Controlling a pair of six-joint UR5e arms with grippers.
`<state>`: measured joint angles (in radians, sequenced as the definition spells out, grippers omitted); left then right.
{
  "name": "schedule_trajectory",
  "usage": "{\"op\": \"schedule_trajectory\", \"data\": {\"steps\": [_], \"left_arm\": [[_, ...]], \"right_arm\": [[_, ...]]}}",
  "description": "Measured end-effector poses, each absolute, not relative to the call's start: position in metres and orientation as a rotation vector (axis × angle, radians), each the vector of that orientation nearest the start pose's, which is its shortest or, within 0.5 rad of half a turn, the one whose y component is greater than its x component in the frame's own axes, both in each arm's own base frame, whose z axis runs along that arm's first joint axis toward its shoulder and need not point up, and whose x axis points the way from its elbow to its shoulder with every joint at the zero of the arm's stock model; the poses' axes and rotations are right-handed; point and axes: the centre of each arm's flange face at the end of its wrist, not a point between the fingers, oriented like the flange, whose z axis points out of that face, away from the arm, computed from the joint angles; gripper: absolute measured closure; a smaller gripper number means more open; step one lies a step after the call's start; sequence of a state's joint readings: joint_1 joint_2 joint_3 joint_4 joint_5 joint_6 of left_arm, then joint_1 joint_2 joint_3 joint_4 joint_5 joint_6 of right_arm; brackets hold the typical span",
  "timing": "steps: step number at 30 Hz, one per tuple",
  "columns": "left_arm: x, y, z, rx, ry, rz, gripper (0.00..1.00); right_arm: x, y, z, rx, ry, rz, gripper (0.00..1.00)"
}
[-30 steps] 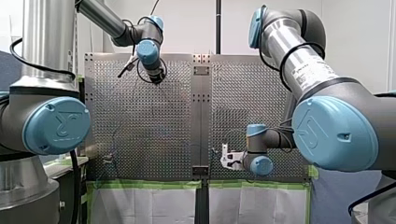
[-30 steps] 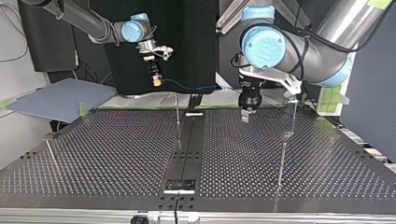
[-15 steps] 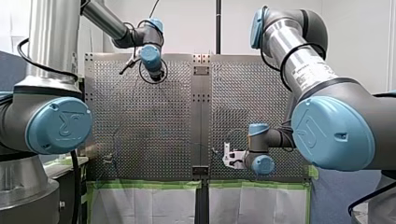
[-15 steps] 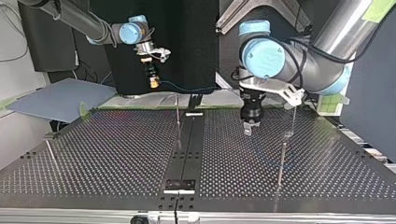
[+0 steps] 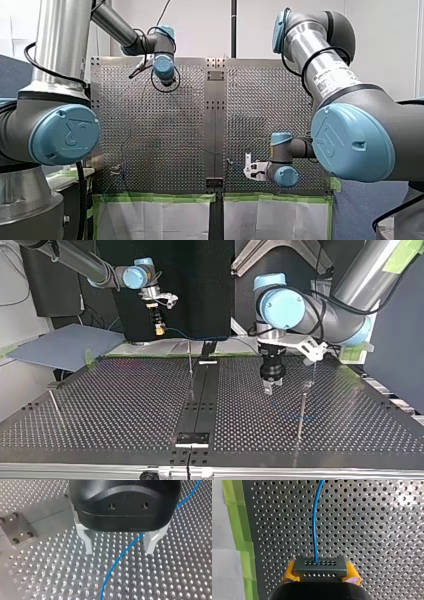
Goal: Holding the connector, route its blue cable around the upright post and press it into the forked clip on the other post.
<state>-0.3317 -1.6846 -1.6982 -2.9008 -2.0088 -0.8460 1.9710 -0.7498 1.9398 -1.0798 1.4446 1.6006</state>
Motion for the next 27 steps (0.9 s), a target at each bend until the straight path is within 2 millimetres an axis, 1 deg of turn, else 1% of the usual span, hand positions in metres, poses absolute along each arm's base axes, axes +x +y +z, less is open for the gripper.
{"op": "schedule_trajectory", "data": {"steps": [4, 9, 20, 27], "left_arm": [[0.47, -0.254, 0.39, 0.487, 1.51, 0.681, 0.02], [0.484, -0.261, 0.384, 0.496, 1.482, 0.714, 0.02], [0.497, -0.263, 0.386, 0.438, 1.427, 0.73, 0.02], [0.509, -0.267, 0.371, 0.415, 1.414, 0.734, 0.02]], "right_arm": [[0.346, -0.444, -0.022, 1.679, -1.013, 1.536, 1.0], [0.346, -0.444, -0.023, 1.682, -1.013, 1.534, 1.0], [0.348, -0.442, -0.023, 1.687, -1.009, 1.535, 1.0], [0.348, -0.441, -0.023, 1.689, -1.008, 1.534, 1.0]]}}
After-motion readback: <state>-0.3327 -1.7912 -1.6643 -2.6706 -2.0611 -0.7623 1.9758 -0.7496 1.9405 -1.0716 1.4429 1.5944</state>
